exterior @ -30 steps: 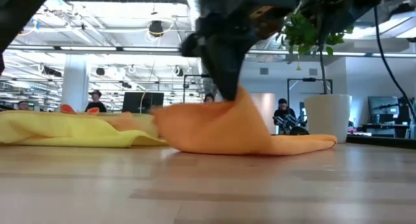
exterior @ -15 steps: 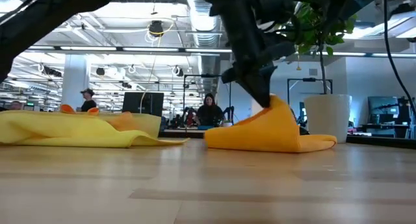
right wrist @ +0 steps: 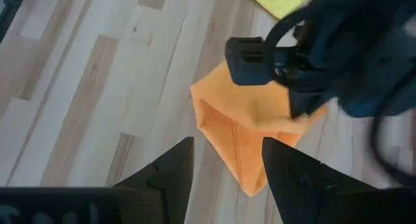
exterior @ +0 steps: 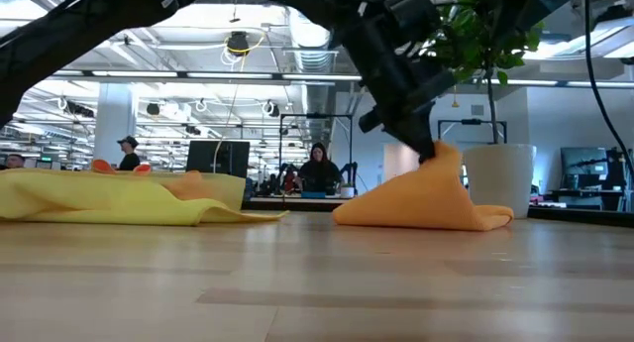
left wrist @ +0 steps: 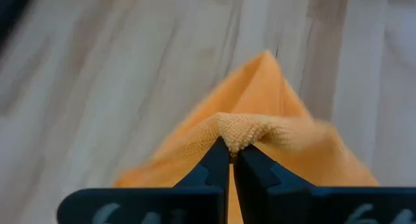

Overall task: Fold microfiber towels
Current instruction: Fold the orange microfiber cloth, then put the folded orange microfiber cloth into the yellow bin

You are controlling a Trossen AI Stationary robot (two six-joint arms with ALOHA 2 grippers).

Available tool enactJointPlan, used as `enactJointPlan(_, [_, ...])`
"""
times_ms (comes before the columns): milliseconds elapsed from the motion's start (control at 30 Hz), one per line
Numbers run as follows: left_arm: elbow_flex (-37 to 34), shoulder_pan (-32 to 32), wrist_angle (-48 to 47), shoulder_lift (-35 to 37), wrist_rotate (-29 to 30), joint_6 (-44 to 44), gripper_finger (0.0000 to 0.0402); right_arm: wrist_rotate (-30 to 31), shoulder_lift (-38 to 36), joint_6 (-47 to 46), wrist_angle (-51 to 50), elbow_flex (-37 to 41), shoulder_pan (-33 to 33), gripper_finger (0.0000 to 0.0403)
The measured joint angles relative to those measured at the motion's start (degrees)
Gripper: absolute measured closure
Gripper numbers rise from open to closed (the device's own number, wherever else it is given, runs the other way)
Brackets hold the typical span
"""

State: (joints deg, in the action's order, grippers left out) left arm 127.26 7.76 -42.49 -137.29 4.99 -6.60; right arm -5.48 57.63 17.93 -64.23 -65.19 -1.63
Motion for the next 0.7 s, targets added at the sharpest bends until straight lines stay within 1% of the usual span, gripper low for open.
enactJointPlan(133, [-0.04,0.00,0.61,-0.90,0.00,-2.79,0.0398,0.40,0.01,-0.01,-0.01,0.00,0.00,0.0198])
enactJointPlan(267, [-0.03,0.01,0.73,-1.75,0.03,-3.12,0.0379,2.65,0.02,-0.71,-0.03,0.00,0.00,0.0198])
enactJointPlan(433, [-0.02,0.01,1.74,-1.79,1.83,-3.11,0.0337,3.02,0.00,-1.18,-0.04,0.00,0.00,0.0198])
enactJointPlan(567, [-0.02,0.03,2.67,-1.79,3.38,-5.57,0.0294,3.02,0.00,-1.48,-0.03,0.00,-0.01,0.0198])
enactJointPlan(633, [-0.02,0.07,2.41,-1.79,1.76,-6.72,0.0276,3.01,0.00,-1.51,-0.04,0.00,0.00,0.0198])
enactJointPlan(700, [-0.02,0.14,2.27,-1.78,-1.87,-7.58,0.0265,3.00,0.00,-1.51,-0.04,0.00,0.00,0.0198])
